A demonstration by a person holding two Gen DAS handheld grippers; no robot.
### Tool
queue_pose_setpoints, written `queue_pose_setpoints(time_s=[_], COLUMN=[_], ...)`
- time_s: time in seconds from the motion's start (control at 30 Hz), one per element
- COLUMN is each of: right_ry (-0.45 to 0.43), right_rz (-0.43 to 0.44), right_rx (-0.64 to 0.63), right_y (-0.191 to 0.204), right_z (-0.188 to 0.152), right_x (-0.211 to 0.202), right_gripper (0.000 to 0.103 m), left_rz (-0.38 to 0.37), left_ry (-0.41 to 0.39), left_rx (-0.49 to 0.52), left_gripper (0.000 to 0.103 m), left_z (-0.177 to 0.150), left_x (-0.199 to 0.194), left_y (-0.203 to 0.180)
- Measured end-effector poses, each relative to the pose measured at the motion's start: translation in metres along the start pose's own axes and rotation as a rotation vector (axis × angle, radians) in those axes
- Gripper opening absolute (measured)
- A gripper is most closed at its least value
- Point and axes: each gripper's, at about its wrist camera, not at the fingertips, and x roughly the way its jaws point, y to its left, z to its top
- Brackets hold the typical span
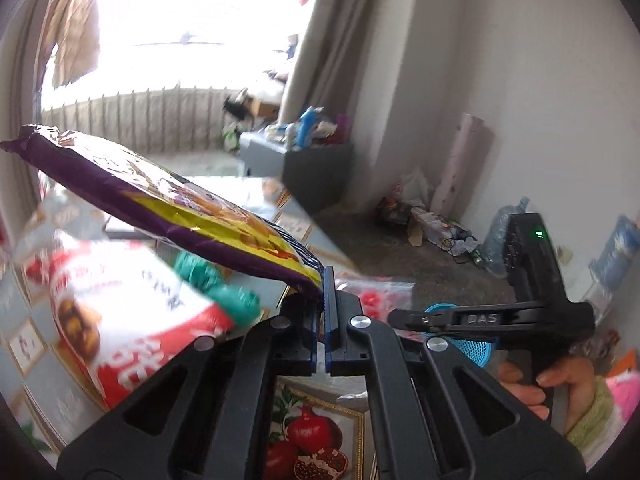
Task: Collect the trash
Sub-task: 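Grasp the purple-yellow chip bag with the left gripper while the right gripper carries the clear bag to the wastebasket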
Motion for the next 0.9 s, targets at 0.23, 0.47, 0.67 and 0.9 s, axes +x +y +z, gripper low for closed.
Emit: queue_pose_setpoints(time_s=[0.23, 0.47, 0.67, 0.9], right_ry=[-0.044, -0.154, -0.262, -0.439], right_rz=[0.011, 0.0, -0.039, -0.23], right_rx=[-0.009, 0.019, 0.088, 0.152], right_y=[0.001, -0.013, -0.044, -0.086], right_z=[0.002, 0.01, 0.014, 0.012], right_x=[-0.018, -0.058, -0.104, -0.177], right_gripper=[0.005, 0.005, 0.005, 0.005], left_rz=[-0.045, -0.112, -0.215, -0.366], left_ry=[-0.016, -0.007, 0.019, 0.1], left_rx=[0.088, 0.15, 0.221, 0.309], left_gripper=[0.0, 0.0, 0.0, 0.0], left_z=[0.023, 0.043, 0.058, 0.072], left_x=[-0.001, 0.01, 0.03, 0.073], left_y=[-0.016, -0.044, -0.08, -0.142])
